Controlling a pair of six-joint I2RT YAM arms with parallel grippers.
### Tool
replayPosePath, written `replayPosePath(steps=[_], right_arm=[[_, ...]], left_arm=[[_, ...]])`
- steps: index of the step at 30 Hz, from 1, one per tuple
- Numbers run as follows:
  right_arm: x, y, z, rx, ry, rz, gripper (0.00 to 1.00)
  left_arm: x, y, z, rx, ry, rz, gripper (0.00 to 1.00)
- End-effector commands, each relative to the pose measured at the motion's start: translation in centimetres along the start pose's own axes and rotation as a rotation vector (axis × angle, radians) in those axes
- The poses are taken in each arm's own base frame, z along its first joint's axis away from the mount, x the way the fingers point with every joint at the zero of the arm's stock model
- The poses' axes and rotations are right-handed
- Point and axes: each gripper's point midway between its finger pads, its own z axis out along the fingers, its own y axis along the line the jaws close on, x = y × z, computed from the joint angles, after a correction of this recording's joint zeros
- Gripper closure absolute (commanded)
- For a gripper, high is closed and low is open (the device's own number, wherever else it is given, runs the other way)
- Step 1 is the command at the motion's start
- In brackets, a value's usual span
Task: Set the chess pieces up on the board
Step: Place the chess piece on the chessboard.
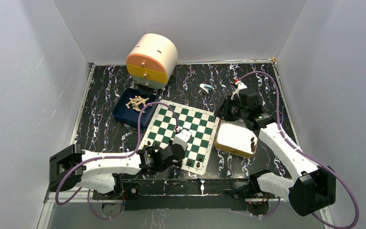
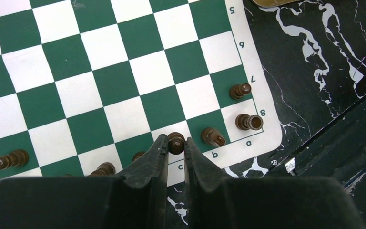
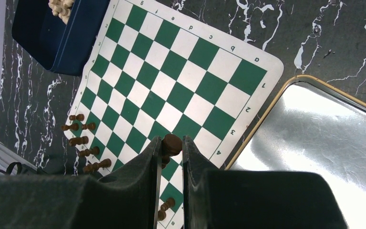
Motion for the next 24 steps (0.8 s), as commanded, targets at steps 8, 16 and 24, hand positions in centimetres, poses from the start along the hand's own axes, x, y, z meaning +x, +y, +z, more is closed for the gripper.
replayPosePath(steps=[8,16,24], right_arm=[[-0.8,0.1,-0.7,-0.005,-0.039,-0.032,0.93],[-0.9,0.0,-0.9,-0.002,-0.043,-0.037,0.93],[-0.8,-0.1,-0.8,-0.002,-0.039,-0.038,0.93]], left_arm=[[0.6,-0.1,0.8,-0.008,-0.023,-0.008,1.0],[1.5,-0.1,1.2,-0.007,-0.001,0.008,1.0],[1.8,0.0,1.1,-0.01,0.002,0.004,1.0]])
